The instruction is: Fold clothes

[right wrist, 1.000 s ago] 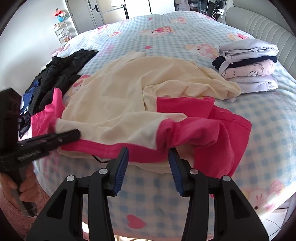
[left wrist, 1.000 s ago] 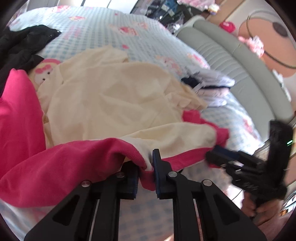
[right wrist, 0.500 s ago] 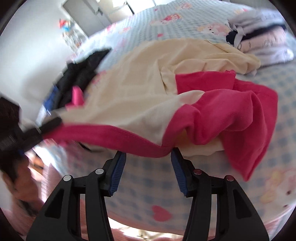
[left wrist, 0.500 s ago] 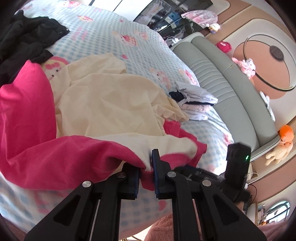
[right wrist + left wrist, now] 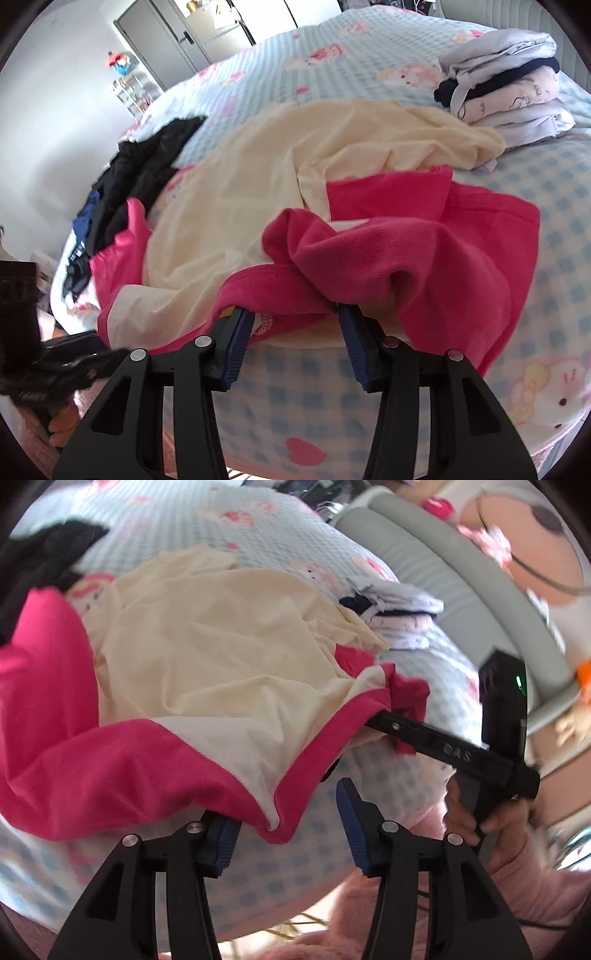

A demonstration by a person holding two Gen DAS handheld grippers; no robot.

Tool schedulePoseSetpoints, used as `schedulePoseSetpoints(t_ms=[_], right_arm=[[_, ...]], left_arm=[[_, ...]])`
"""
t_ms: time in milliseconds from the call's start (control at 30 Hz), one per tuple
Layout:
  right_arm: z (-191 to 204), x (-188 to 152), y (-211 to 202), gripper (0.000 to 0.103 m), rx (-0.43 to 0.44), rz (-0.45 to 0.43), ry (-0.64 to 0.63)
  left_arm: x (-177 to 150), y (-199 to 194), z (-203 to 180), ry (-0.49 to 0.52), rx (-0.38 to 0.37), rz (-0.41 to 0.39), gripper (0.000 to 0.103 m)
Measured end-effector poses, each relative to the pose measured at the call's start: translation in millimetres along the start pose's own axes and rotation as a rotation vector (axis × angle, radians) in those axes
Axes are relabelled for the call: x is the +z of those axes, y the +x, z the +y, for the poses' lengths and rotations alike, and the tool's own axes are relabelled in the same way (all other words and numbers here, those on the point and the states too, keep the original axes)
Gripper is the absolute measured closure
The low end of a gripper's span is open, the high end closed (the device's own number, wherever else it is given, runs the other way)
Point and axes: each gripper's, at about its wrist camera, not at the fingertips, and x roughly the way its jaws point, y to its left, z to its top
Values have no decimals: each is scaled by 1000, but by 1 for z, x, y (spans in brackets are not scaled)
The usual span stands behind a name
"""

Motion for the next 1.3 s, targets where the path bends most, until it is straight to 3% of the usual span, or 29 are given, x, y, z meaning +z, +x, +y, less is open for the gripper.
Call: schedulePoseSetpoints(t_ms=[100,167,200,300,333,367,400,533,767,833,900,1000,1100,1167,1200,1233,1300], right_arm=[[2,-2,8,55,2,12,-23],[3,0,11,69,0,9,-22],[3,1,10,84,4,3,-14],[1,5,-2,94,28,-38,25],[1,6,-8,95,27,-57,28],[2,6,-14,96,13,-76,22],[3,7,-19,96,-2,-90,13],[5,6,-36,97,-30,-113,-9],[13,3,-39,96,54,-78,-17],[15,2,-34,95,47,-68,-23],[17,1,-28,94,34,-56,-31],[11,1,-13,74,38,-25,-3],[6,5,5,65,27,6,20],[4,7,14,65,26,15,29],[3,8,16,74,29,13,41],[2,8,16,94,31,9,56],[1,8,6,97,37,-23,73]], left_arm=[[-5,13,-8,95,80,39,51],[-5,26,-8,120,129,74,51],[-6,33,-7,126,154,94,51],[-6,49,-5,129,202,132,52],[-6,50,-5,134,226,128,58],[-5,49,-6,134,229,116,73],[-4,48,-7,133,231,104,78],[6,25,-6,47,118,26,86],[29,-20,28,-274,-244,-121,87],[34,-22,34,-314,-266,-138,87],[37,-21,37,-318,-226,-132,87],[39,-20,41,-336,-222,-132,87],[38,-21,46,-358,-244,-139,87],[33,-26,47,-353,-238,-141,85],[30,-28,46,-345,-227,-138,85],[28,-28,45,-331,-198,-132,84],[24,-29,43,-303,-138,-123,79]])
